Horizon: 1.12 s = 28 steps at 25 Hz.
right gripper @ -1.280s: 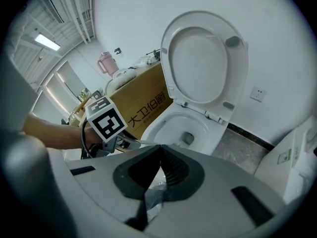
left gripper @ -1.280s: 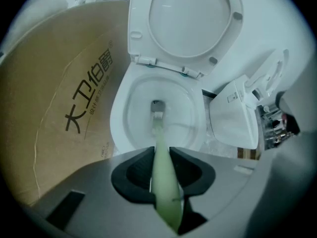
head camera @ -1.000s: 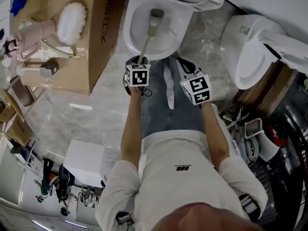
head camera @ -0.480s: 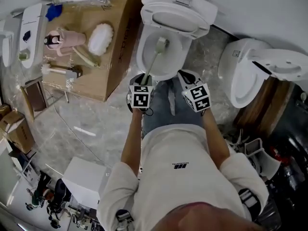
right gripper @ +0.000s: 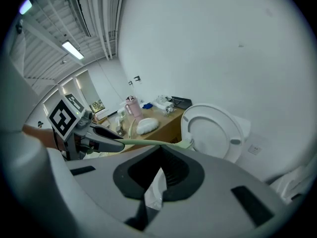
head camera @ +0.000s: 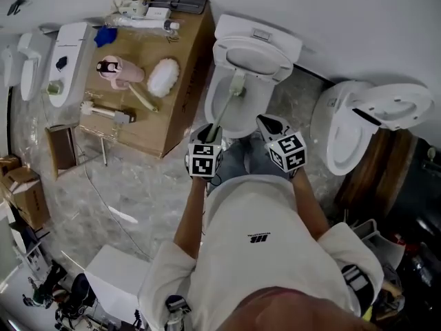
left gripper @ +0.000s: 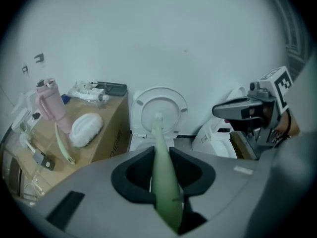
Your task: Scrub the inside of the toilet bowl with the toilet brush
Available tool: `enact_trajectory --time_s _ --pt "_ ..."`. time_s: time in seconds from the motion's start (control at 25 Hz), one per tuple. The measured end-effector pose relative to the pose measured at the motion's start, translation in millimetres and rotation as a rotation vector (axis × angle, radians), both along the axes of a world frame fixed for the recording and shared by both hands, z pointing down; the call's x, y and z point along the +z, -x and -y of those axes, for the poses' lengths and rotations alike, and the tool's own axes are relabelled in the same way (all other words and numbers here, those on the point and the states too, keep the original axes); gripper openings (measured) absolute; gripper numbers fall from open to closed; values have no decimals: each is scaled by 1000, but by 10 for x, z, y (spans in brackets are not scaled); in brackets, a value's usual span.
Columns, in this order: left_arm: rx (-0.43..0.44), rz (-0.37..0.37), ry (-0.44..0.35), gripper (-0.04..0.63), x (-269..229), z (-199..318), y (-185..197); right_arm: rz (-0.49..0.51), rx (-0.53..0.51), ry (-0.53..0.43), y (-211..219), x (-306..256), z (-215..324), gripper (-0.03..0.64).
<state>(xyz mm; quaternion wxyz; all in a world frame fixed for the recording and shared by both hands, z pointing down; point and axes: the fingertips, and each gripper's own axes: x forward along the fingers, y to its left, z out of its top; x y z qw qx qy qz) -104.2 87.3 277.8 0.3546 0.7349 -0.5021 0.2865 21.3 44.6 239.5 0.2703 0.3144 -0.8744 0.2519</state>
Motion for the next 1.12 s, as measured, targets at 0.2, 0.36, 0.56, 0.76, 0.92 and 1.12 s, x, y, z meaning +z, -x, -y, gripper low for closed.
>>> enact_trajectory --time_s 0.2,0.36,0.56,0.76,0.92,1.12 --pt "10 -23 -105 101 -432 -37 -24 15 -53 -68 96 -385 -90 -5" --pt "9 -40 -179 101 -741 -36 -6 17 -82 -109 185 -602 -142 -5" --pt "-16 -71 -261 101 -1007 13 62 26 -96 -147 272 -781 -155 -5" --pt "-12 -75 -324 103 -1187 124 124 31 -84 -188 316 -913 -60 -6" --pt "9 -75 -356 103 -1293 157 135 35 -73 -216 328 -985 -5 -6" --pt "20 -76 -382 103 -1385 175 95 35 -63 -227 296 -1023 20 -5"
